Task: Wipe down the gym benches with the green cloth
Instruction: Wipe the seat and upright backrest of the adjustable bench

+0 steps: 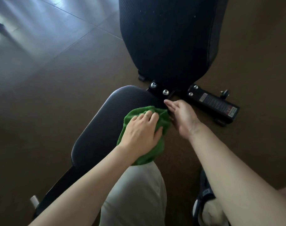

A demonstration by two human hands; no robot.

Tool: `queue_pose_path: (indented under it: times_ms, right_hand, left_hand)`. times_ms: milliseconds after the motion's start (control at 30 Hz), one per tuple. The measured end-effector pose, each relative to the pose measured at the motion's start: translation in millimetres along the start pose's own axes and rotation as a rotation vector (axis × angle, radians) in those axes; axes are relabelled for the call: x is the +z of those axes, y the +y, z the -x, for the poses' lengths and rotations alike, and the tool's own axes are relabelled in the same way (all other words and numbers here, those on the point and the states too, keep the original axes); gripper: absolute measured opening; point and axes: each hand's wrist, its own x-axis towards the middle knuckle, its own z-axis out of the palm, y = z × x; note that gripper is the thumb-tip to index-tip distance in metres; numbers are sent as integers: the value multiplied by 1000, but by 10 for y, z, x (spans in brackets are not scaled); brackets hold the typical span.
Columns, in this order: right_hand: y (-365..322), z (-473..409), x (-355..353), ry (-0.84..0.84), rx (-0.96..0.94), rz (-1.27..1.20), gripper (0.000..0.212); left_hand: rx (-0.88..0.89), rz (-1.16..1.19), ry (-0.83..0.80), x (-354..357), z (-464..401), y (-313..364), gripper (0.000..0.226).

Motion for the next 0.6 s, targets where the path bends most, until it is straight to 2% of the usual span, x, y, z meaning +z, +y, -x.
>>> queue_pose_path:
  times_ms: [67,167,233,300,367,500,533,600]
  right_hand:
    - [46,-8,15,-61,63,-64,48]
    - [72,13,-40,-33,21,-43,49]
    - [21,40,-56,92,-11,-14,43]
    - [-135,69,-73,310,-68,-128,33]
    - [-425,103,-115,424,-182,-266,31]
    - [-959,318,-70,231,-419,-314,28]
    - [-1021,352,-23,192,-436,-271,31]
    - [-1042,368,44,177,-415,-186,50]
  left_hand:
    - [-59,36,17,72,-443,41,31]
    - [-154,13,10,119,-970,54,36]
    - [-166,4,-1,107,-1047,69,35]
    - [-152,35,32,67,-809,51,34]
    - [-115,49,74,17,-361,-4,32]
    - [-27,45,72,-21,262,-92,30]
    - [-17,50,77,0,229,-103,29]
    - [-31,62,106,38,-2,-100,27]
